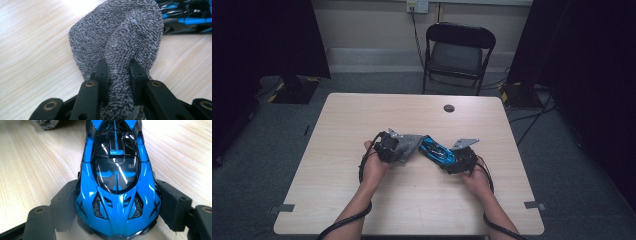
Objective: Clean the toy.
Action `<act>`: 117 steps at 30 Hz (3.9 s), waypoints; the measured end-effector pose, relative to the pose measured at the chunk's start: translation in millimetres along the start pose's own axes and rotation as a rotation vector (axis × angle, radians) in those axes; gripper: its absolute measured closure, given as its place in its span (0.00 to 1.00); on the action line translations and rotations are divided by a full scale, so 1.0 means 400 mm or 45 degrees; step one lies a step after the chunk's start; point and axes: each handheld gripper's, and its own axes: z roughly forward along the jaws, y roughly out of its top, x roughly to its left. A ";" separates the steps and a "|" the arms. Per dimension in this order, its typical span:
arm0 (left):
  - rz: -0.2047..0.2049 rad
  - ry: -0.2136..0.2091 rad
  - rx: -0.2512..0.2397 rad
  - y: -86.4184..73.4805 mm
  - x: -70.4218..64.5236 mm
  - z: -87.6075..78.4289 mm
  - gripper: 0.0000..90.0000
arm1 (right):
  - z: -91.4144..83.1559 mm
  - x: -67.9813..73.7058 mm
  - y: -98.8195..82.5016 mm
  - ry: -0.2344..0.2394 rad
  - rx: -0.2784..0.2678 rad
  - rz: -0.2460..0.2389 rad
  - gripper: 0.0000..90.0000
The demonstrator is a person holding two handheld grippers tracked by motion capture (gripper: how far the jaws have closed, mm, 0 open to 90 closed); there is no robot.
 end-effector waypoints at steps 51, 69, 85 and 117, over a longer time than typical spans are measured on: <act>0.038 -0.042 -0.014 -0.098 0.000 -0.016 0.81 | -0.031 0.009 0.109 -0.038 -0.067 0.034 0.30; 0.035 -0.058 -0.020 -0.101 0.000 -0.018 0.81 | 0.037 0.019 0.107 -0.074 -0.016 0.060 0.44; 0.086 -0.159 0.007 -0.075 -0.079 -0.012 0.81 | 0.035 0.023 0.107 -0.091 -0.011 0.072 0.46; 0.318 -0.385 0.033 -0.042 -0.267 -0.009 0.81 | 0.033 0.022 0.104 -0.087 -0.017 0.083 0.46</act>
